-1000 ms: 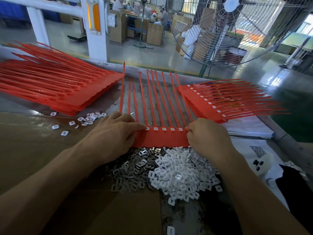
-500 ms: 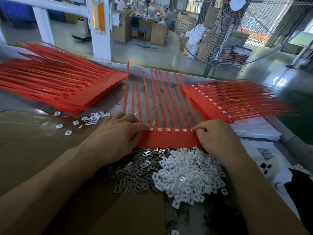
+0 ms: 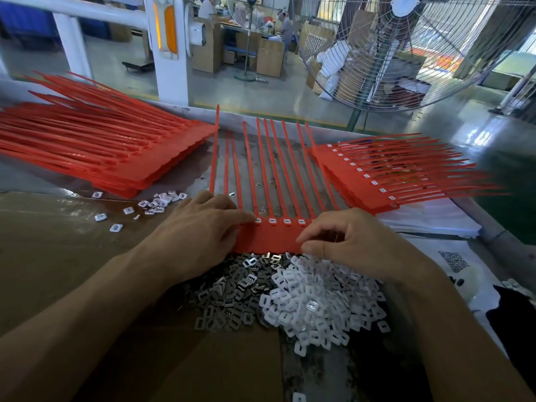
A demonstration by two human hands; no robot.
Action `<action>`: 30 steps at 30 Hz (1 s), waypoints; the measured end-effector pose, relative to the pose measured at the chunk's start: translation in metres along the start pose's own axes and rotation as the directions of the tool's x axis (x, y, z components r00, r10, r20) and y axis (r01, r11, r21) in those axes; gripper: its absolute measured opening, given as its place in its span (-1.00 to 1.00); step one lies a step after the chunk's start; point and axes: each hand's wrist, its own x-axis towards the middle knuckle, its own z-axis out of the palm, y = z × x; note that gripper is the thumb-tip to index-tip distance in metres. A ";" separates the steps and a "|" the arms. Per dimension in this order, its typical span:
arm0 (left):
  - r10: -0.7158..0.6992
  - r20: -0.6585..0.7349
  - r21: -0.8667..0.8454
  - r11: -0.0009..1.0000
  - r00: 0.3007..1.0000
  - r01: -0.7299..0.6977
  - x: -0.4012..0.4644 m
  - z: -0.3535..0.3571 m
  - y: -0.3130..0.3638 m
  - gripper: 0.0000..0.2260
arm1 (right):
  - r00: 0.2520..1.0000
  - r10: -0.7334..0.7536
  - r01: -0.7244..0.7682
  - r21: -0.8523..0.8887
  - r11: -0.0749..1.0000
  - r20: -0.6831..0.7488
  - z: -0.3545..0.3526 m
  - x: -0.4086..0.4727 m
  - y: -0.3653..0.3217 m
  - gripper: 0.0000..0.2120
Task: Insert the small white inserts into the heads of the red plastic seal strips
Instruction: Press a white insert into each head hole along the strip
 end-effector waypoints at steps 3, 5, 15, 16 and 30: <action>0.003 -0.007 0.005 1.000 1.000 -0.003 0.001 0.000 0.001 -0.64 | 0.998 -0.019 0.017 0.023 1.000 0.058 0.005 0.001 -0.002 -0.86; 0.005 -0.010 0.005 1.000 1.000 -0.005 0.001 0.000 0.001 -0.64 | 0.996 -0.011 0.007 0.043 0.999 0.083 0.009 0.002 -0.002 -0.84; 0.003 0.000 -0.005 1.000 1.000 -0.003 0.000 -0.001 0.001 -0.63 | 1.000 -0.006 0.003 0.152 0.988 0.020 0.010 0.000 -0.008 -0.91; 0.004 0.001 -0.005 1.000 1.000 -0.004 0.000 -0.001 0.001 -0.63 | 1.000 -0.008 0.008 0.173 0.985 0.001 0.009 0.000 -0.009 -0.91; 0.005 0.011 0.000 1.000 1.000 -0.005 0.000 -0.002 0.001 -0.62 | 0.803 0.360 -0.210 0.339 0.917 -0.475 -0.001 0.009 0.026 -0.87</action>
